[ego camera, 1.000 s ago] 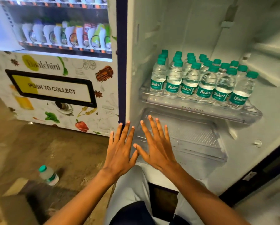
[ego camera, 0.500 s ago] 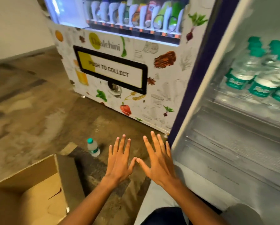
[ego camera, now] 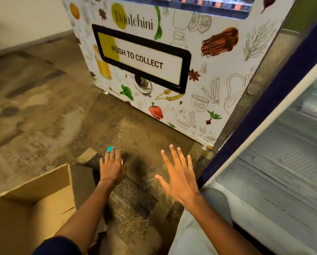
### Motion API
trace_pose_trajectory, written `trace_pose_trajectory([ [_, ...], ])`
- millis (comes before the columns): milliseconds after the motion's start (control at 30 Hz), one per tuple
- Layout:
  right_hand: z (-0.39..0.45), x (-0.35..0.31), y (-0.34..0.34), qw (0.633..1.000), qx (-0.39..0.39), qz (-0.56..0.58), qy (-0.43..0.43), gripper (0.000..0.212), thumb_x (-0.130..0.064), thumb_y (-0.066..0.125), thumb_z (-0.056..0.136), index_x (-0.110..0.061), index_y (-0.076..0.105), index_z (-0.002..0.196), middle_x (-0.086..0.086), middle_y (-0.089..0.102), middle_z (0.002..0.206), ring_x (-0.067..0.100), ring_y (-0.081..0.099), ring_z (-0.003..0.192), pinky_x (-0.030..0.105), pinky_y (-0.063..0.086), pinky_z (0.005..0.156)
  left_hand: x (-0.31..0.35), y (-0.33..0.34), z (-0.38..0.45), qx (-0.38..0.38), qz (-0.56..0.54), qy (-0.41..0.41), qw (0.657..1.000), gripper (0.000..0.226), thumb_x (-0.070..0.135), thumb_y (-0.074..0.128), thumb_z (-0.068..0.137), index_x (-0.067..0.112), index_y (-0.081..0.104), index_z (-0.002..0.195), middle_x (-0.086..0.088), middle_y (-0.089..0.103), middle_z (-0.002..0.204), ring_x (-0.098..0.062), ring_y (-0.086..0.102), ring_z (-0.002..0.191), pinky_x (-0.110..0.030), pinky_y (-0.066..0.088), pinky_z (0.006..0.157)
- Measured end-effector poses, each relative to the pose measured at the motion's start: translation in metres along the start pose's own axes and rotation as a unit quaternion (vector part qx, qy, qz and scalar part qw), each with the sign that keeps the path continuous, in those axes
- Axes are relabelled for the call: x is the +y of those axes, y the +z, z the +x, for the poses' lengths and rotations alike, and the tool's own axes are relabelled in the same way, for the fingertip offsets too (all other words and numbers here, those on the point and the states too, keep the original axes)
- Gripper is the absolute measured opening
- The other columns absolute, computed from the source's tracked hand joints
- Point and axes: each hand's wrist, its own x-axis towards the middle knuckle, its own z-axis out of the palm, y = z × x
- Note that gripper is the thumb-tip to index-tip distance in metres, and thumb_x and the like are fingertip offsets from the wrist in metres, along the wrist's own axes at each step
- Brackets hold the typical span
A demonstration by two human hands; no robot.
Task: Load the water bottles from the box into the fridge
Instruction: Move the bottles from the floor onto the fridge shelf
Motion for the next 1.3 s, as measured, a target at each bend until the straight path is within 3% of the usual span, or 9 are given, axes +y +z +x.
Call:
trace_pose_trajectory([
  [133, 0.003, 0.003, 0.009, 1.0, 0.001, 0.008, 0.006, 0.079, -0.067, 0.029, 0.091, -0.029, 0.005, 0.157, 0.008, -0.002, 0.165, 0.03, 0.002, 0.151, 0.055, 0.008, 0.119, -0.011, -0.002, 0.03, -0.028, -0.008, -0.031, 0.999, 0.068, 0.039, 0.055, 0.093, 0.015, 0.026, 0.151, -0.016, 0.02, 0.158, -0.039, 0.027, 0.141, -0.055, 0.032, 0.109],
  [267, 0.001, 0.005, 0.02, 1.0, -0.009, 0.017, 0.014, 0.079, -0.067, 0.03, 0.092, -0.03, 0.005, 0.157, 0.007, -0.003, 0.165, 0.031, 0.001, 0.151, 0.057, 0.01, 0.12, -0.028, -0.001, 0.055, -0.085, -0.008, -0.029, 0.996, 0.073, 0.016, 0.065, 0.087, 0.014, 0.028, 0.151, -0.017, 0.021, 0.157, -0.041, 0.038, 0.134, -0.05, 0.04, 0.106],
  [400, 0.001, 0.007, 0.027, 1.0, -0.014, 0.022, 0.016, 0.078, -0.068, 0.028, 0.092, -0.033, 0.003, 0.156, 0.007, -0.006, 0.165, 0.03, -0.003, 0.151, 0.055, 0.003, 0.12, -0.029, 0.004, 0.063, -0.062, -0.042, -0.041, 0.996, 0.064, -0.003, 0.06, 0.086, 0.01, 0.038, 0.146, -0.022, 0.031, 0.147, -0.044, 0.045, 0.125, -0.05, 0.045, 0.102],
  [533, 0.004, 0.008, 0.03, 1.0, -0.009, 0.016, 0.014, 0.078, -0.067, 0.031, 0.093, -0.032, 0.003, 0.157, 0.009, -0.005, 0.164, 0.032, -0.001, 0.151, 0.055, 0.003, 0.119, -0.023, 0.011, 0.055, -0.046, -0.061, -0.054, 0.996, 0.052, -0.007, 0.054, 0.089, 0.008, 0.046, 0.138, -0.023, 0.033, 0.138, -0.046, 0.054, 0.11, -0.051, 0.05, 0.093],
  [667, 0.004, 0.008, 0.03, 1.0, -0.007, 0.014, 0.015, 0.079, -0.067, 0.032, 0.093, -0.032, 0.0, 0.156, 0.009, -0.005, 0.164, 0.033, -0.001, 0.151, 0.056, 0.004, 0.118, -0.015, 0.014, 0.04, -0.028, -0.034, -0.046, 0.998, 0.039, -0.007, 0.053, 0.089, 0.007, 0.054, 0.125, -0.023, 0.04, 0.131, -0.042, 0.058, 0.094, -0.045, 0.051, 0.075],
  [833, 0.003, 0.006, 0.025, 1.0, -0.003, 0.016, 0.017, 0.081, -0.066, 0.035, 0.092, -0.031, -0.001, 0.156, 0.009, -0.006, 0.164, 0.033, -0.002, 0.151, 0.057, 0.005, 0.119, -0.009, 0.004, 0.032, -0.037, -0.03, 0.003, 0.999, 0.034, 0.001, 0.059, 0.085, 0.01, 0.063, 0.118, -0.015, 0.05, 0.114, -0.039, 0.058, 0.097, -0.045, 0.053, 0.078],
  [1000, 0.001, 0.002, 0.011, 1.0, 0.006, 0.015, 0.014, 0.082, -0.068, 0.029, 0.092, -0.031, -0.006, 0.155, 0.009, -0.011, 0.163, 0.032, -0.005, 0.15, 0.056, -0.001, 0.118, 0.009, -0.032, 0.022, -0.046, -0.049, 0.072, 0.995, 0.04, 0.007, 0.061, 0.081, 0.012, 0.065, 0.12, -0.013, 0.057, 0.113, -0.034, 0.06, 0.102, -0.043, 0.056, 0.083],
  [1300, -0.015, -0.002, -0.03, 0.998, 0.024, 0.051, 0.011, 0.09, -0.069, 0.039, 0.09, -0.029, -0.008, 0.156, 0.004, -0.012, 0.164, 0.028, -0.006, 0.151, 0.055, 0.006, 0.121, 0.052, -0.116, -0.025, 0.042, -0.05, 0.245, 0.967, 0.04, 0.017, 0.071, 0.078, 0.014, 0.068, 0.118, -0.007, 0.068, 0.11, -0.022, 0.067, 0.094, -0.033, 0.057, 0.079],
])
